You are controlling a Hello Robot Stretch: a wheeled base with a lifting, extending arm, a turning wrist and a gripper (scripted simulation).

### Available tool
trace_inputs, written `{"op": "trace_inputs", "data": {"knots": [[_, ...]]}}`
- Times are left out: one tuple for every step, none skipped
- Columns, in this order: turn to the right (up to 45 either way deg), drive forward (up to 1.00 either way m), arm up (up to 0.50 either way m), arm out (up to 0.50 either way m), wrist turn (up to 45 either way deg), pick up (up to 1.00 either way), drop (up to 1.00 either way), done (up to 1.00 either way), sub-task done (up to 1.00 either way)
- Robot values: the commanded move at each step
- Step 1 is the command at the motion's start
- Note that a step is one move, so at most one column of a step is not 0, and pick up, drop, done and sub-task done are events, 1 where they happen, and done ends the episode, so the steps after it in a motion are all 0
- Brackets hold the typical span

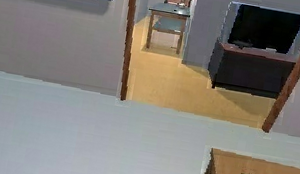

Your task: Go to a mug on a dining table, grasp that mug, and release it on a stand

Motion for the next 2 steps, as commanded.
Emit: {"op": "trace_inputs", "data": {"knots": [[0.0,1.0,0.0,0.0,0.0,0.0,0.0,0.0,0.0],[-3.0,0.0,0.0,0.0,0.0,0.0,0.0,0.0,0.0]]}}
